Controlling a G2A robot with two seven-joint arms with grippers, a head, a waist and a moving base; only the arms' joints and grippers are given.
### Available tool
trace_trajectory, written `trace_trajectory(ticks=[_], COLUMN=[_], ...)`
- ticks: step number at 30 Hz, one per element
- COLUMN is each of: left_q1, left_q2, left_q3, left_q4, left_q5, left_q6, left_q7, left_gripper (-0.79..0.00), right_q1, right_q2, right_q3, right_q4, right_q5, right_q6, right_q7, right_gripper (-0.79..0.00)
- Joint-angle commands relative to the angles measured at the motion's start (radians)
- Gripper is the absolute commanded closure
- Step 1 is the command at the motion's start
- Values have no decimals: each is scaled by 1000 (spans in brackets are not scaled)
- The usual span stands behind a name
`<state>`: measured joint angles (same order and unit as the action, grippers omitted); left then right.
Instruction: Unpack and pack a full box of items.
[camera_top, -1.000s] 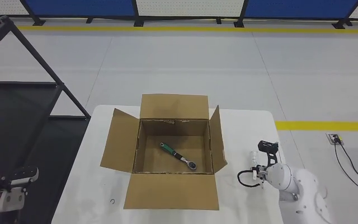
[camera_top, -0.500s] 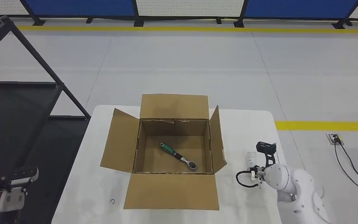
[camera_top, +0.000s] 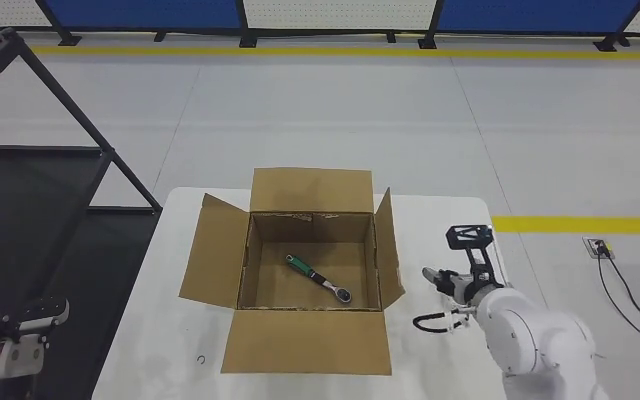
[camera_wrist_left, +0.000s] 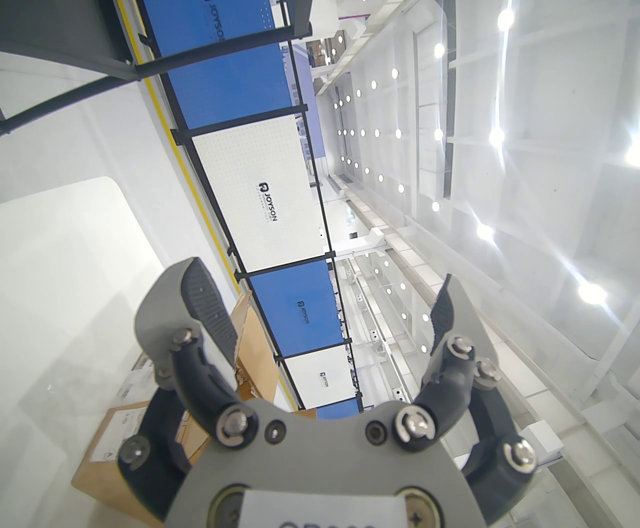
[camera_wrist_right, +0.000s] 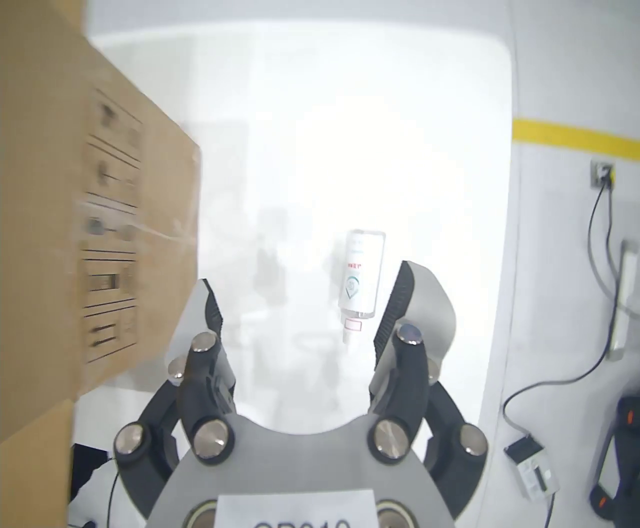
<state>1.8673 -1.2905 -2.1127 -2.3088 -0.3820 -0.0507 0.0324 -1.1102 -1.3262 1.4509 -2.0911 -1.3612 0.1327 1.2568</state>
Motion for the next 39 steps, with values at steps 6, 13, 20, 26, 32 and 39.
trace_trajectory(ticks=[6,13,20,26,32,39], left_q1=[0,0,0,0,0,0], left_q2=[0,0,0,0,0,0], left_q3=[0,0,0,0,0,0], left_q4=[0,0,0,0,0,0], left_q5=[0,0,0,0,0,0], left_q6=[0,0,0,0,0,0], left_q7=[0,0,0,0,0,0], left_gripper=[-785,-785,-785,-785,-785,-785], right_q1=[121,359,682,877,969,995], right_q2=[-4,-31,-98,-178,-255,-338], right_q3=[-178,-390,-587,-756,-871,-957], right_q4=[-195,-101,362,753,1057,1352], right_q5=[-124,-15,266,465,584,652], right_q6=[-115,-267,-332,-390,-444,-507], right_q7=[41,73,105,59,10,-100], right_gripper=[-739,-705,-643,-643,-711,-643])
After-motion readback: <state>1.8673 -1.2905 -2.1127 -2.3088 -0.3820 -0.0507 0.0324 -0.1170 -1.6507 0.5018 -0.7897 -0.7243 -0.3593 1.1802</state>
